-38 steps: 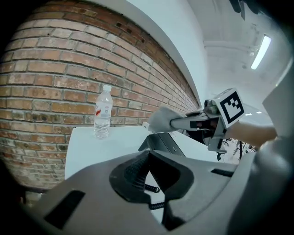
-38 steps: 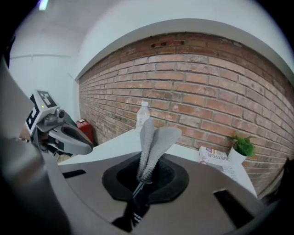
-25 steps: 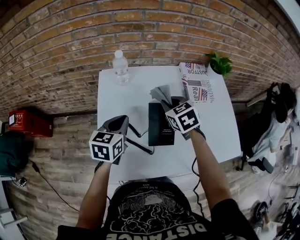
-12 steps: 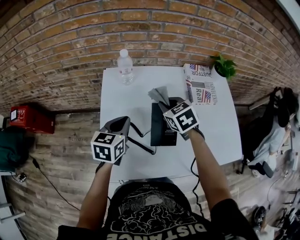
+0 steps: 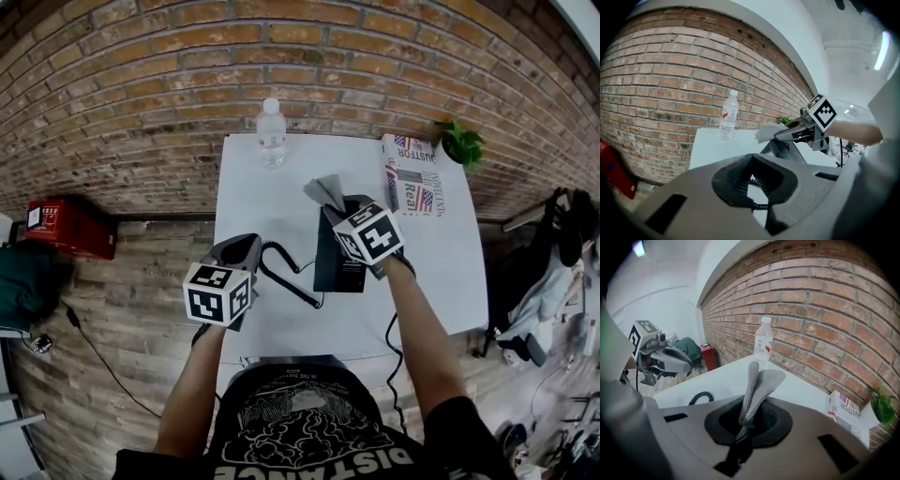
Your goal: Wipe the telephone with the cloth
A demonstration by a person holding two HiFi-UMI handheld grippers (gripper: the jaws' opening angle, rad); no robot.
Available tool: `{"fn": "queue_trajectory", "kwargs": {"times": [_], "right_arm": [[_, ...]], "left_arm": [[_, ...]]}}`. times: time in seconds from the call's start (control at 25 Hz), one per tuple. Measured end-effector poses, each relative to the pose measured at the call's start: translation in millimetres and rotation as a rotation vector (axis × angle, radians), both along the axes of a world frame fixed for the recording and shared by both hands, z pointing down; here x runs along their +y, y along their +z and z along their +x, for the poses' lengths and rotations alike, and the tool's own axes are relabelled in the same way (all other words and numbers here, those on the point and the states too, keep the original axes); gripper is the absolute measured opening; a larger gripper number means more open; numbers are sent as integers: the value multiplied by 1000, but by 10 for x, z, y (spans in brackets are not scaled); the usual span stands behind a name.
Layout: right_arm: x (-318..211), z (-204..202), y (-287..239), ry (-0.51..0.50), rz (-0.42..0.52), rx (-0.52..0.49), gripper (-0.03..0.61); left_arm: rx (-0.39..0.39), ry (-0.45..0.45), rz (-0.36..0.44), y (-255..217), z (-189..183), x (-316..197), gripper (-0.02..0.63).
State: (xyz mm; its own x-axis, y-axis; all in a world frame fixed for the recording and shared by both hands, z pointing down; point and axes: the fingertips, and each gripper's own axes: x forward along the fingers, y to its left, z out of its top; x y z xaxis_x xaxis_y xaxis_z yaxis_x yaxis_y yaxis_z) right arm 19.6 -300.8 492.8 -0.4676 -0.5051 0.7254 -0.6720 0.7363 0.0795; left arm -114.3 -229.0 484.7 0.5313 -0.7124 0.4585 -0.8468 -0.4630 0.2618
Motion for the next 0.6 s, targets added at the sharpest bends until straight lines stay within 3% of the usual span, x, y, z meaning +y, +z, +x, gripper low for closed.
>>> {"fn": "queue_trajectory", "kwargs": {"times": [0.36,0.6], "right_arm": [[55,-312,-8,-47,1,-5,12],[125,-503,-221,-48,63,-49,12]], "left_arm": [[-4,-29,10,-55,-240,62,6],[-21,-28,38,-180,-324,38,6]]}}
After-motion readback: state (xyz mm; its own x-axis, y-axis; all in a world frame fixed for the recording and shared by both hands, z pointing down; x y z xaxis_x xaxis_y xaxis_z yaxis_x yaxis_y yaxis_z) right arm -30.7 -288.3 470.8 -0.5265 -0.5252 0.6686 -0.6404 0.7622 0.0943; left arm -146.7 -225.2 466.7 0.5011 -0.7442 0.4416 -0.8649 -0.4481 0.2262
